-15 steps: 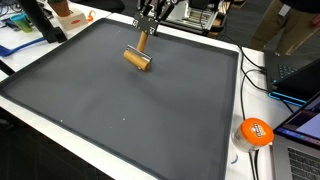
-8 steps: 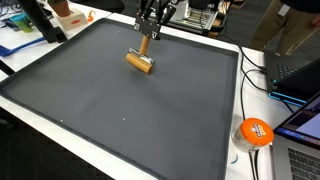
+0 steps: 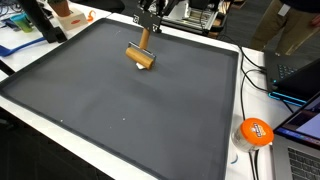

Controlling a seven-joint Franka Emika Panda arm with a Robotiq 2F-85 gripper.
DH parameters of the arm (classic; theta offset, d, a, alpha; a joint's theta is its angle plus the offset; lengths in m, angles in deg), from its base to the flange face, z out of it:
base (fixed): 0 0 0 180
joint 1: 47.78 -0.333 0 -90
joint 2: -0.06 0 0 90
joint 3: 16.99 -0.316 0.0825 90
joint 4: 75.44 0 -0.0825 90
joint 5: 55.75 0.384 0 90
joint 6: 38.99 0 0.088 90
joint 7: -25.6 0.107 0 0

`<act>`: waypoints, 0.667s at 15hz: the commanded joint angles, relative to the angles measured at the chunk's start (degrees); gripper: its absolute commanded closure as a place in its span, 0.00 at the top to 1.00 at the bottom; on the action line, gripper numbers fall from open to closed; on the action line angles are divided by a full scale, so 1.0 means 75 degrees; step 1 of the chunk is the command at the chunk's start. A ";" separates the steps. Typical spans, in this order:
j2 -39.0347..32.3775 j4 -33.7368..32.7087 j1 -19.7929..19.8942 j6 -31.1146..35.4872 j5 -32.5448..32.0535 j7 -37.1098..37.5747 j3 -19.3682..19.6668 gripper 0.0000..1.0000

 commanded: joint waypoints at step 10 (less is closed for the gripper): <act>0.0759 -0.0685 -0.2935 -0.2292 0.1148 -0.1847 0.3103 0.22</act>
